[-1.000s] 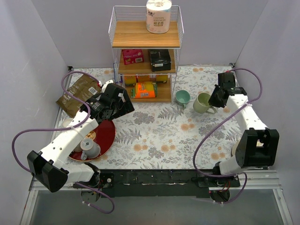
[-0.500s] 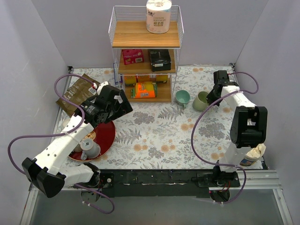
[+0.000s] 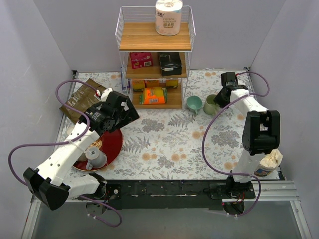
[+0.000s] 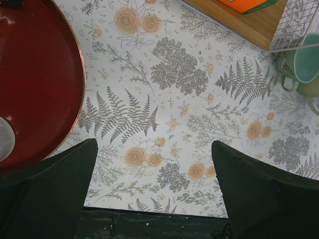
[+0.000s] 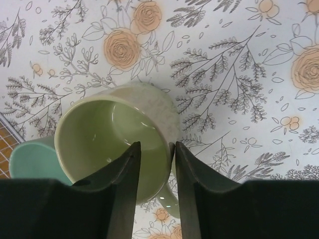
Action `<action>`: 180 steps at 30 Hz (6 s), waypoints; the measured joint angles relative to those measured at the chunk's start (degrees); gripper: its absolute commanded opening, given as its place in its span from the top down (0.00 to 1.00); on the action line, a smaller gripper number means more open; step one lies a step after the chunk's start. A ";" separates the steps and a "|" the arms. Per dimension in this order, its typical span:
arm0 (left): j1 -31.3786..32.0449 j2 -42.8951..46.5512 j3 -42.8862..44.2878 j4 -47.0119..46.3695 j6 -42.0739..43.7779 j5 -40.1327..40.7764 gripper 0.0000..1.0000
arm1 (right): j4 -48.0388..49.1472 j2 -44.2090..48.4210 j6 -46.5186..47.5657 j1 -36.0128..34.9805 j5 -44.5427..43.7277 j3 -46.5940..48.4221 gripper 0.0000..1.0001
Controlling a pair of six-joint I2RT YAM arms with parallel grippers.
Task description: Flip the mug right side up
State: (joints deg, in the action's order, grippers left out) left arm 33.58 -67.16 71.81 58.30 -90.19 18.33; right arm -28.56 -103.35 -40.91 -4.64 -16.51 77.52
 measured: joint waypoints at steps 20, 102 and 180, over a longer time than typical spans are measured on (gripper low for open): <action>-17.00 -1.77 -1.81 7.13 -2.82 3.85 0.02 | -0.81 22.67 8.98 -0.85 13.11 -3.43 0.02; -31.52 -19.30 -13.18 -9.86 -24.22 9.33 0.62 | -1.42 35.60 12.52 -1.49 31.74 -19.19 0.08; -15.47 7.17 -11.89 -40.46 -24.26 -45.05 1.00 | 36.15 36.11 -23.10 -21.20 59.84 -24.72 0.03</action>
State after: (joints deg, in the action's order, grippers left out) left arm 18.11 -59.99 59.92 17.85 -114.45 -26.72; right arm 7.60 -67.24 -64.01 -25.85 43.33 52.80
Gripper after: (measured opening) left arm 0.123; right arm 0.971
